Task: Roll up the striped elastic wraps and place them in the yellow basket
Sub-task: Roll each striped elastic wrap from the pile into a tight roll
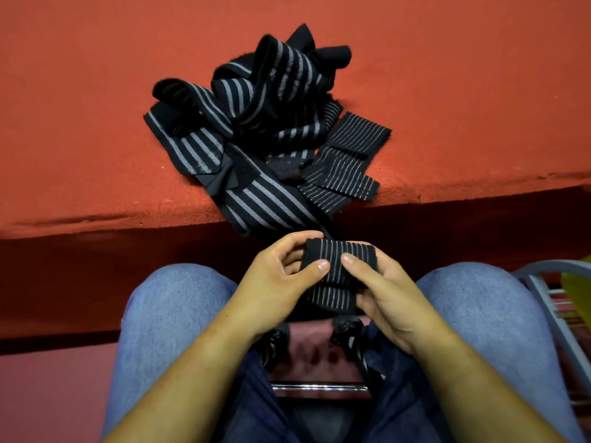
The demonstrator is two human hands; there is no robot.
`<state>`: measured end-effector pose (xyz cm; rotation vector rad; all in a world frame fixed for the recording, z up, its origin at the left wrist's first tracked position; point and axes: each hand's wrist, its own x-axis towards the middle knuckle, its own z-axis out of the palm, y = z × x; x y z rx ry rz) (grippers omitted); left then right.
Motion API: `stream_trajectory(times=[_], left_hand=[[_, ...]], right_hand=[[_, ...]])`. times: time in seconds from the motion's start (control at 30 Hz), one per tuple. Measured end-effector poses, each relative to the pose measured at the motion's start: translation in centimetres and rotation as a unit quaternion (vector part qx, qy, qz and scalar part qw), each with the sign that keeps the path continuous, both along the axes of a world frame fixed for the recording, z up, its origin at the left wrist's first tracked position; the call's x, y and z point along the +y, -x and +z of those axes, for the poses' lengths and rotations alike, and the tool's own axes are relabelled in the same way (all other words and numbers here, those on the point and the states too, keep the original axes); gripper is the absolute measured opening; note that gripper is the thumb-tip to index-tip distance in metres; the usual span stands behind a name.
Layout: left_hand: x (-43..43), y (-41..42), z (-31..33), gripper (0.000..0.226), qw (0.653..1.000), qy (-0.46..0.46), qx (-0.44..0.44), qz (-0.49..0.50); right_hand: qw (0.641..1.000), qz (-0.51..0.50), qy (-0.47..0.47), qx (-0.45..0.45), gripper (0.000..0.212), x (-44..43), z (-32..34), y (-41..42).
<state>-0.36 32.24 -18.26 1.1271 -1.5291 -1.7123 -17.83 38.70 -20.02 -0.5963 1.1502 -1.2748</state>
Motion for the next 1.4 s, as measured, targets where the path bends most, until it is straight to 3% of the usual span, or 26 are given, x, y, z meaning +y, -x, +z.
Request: stream_trajectory(times=[0.1,0.3,0.4,0.5,0.6,0.8,0.93,1.03,1.1,1.23,1.33,1.4], left_hand=[[0.2,0.0,0.2,0.037,1.000,-0.008,-0.006,-0.003],[0.2,0.2,0.1,0.032,0.999,-0.025,-0.012,-0.029],[0.3,0.1,-0.2,0.029,0.998,0.000,-0.031,-0.050],[0.6,0.2,-0.6,0.039,0.993,0.023,-0.081,-0.079],[1.0,0.4,-0.8,0.049,0.993,0.008,-0.074,-0.091],[1.0,0.5,-0.5,0.041,0.993,-0.023,-0.044,-0.103],[1.0,0.4,-0.4,0.044,0.993,-0.044,-0.041,-0.103],[0.8,0.6,-0.1,0.031,0.996,-0.032,-0.045,-0.068],[0.6,0.7,0.1,0.026,0.997,-0.051,-0.024,-0.048],[0.4,0.5,0.1,0.026,0.998,-0.048,-0.015,-0.036],[0.4,0.3,0.0,0.029,0.999,-0.026,-0.023,-0.034],[0.4,0.2,0.0,0.032,0.999,-0.008,-0.034,-0.040]], right_hand=[[0.998,-0.009,0.008,0.055,0.042,0.0,-0.1,0.1],[0.990,-0.010,0.038,0.133,0.027,0.2,-0.2,0.5],[0.988,0.006,0.031,0.149,0.036,0.2,-0.3,0.3],[0.991,0.032,0.009,0.131,0.048,0.3,-0.5,0.0],[0.992,0.049,0.001,0.114,0.045,0.2,-0.7,-0.2],[0.998,0.062,-0.002,0.018,0.044,0.4,-0.9,-0.1],[0.991,0.049,0.009,0.124,0.036,0.3,-0.8,-0.2],[0.979,0.029,0.013,0.203,0.017,0.2,-0.8,-0.3],[0.976,0.013,0.015,0.217,0.016,0.1,-0.9,-0.2],[0.982,0.004,0.003,0.189,0.020,0.1,-0.9,0.0],[0.997,0.003,-0.025,0.079,0.046,-0.1,-0.4,-0.2],[0.999,0.005,-0.035,0.004,0.052,-0.2,0.2,-0.2]])
